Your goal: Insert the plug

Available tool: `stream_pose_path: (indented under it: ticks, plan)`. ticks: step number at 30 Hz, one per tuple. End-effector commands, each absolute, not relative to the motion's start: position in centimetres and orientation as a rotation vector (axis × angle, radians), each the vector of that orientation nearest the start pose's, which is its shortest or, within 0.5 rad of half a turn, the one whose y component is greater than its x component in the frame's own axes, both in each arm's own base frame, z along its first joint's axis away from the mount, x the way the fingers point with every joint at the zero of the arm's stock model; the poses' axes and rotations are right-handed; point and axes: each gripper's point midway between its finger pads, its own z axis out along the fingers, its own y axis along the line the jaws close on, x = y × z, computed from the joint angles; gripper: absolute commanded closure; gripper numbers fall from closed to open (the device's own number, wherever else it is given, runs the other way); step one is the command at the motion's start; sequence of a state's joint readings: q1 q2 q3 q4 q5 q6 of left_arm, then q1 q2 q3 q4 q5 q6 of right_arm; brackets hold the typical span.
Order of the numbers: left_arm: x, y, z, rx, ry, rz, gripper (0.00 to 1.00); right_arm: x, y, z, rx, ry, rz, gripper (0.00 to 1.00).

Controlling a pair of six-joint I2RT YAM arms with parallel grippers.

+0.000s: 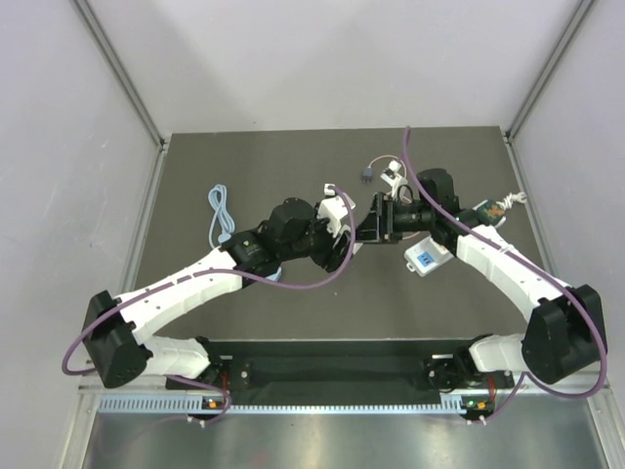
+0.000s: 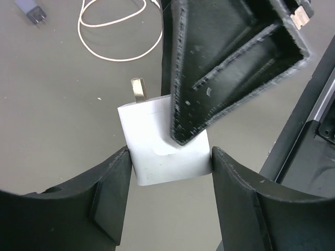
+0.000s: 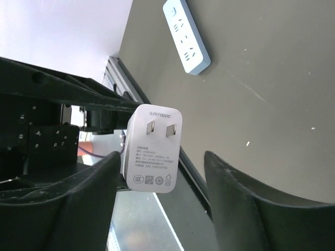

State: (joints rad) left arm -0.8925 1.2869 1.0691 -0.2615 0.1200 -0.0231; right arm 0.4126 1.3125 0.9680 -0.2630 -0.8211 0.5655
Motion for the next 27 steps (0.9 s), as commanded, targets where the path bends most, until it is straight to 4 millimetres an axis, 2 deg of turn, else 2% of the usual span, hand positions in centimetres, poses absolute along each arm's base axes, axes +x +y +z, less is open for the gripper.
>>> stream_pose_path:
  ticks: [1,2,4,5,6,9,10,11,14,19,21,23,24,25,27]
  plan:
    - [23.3,-33.2,25.0,0.948,1.771,-0.726,1.0,24.6,27.2,22.1,-0.385,2.22,1.447,0.43]
    - [23.3,-33.2,25.0,0.949,1.77,-0.727,1.0,24.5,27.2,22.3,-0.387,2.211,1.454,0.59]
    - [23.3,-33.3,25.0,0.951,1.768,-0.731,1.0,24.6,27.3,22.5,-0.397,2.181,1.467,0.76]
    - [23.3,-33.3,25.0,0.95,1.765,-0.732,1.0,24.5,27.4,22.6,-0.402,2.169,1.475,0.92]
    - [23.5,-33.4,25.0,0.944,1.764,-0.727,0.79,24.4,27.4,22.7,-0.411,2.16,1.485,1.0]
    - [23.7,-33.6,25.1,0.921,1.776,-0.734,0.44,24.2,27.5,23.9,-0.428,2.084,1.508,1.0]
    - [23.7,-33.8,25.6,0.886,1.785,-0.758,0.29,24.3,27.6,24.5,-0.444,2.034,1.51,1.0]
    - [23.7,-33.8,25.8,0.87,1.79,-0.77,0.19,24.1,27.5,25.3,-0.446,2.001,1.514,1.0]
    - [23.5,-33.9,27.3,0.812,1.793,-0.824,0.12,24.4,27.1,26.8,-0.441,1.927,1.501,1.0]
    - [23.5,-33.3,30.1,0.705,1.817,-0.926,0.12,24.7,26.4,29.0,-0.437,1.819,1.488,1.0]
    - [22.9,-33.2,31.5,0.697,1.797,-1.01,0.13,24.6,26.1,30.0,-0.432,1.779,1.49,1.0]
    - [23.3,-32.6,32.6,0.626,1.797,-1.09,0.14,24.6,25.7,30.8,-0.419,1.732,1.493,1.0]
    - [22.6,-32.7,33.9,0.642,1.748,-1.172,0.16,24.6,25.5,31.0,-0.414,1.715,1.493,1.0]
    - [23.2,-32.1,34.3,0.578,1.758,-1.217,0.16,24.5,25.4,31.3,-0.419,1.677,1.501,1.0]
    - [22.8,-31.9,36.1,0.544,1.719,-1.353,0.19,24.1,25.1,32.1,-0.396,1.64,1.538,1.0]
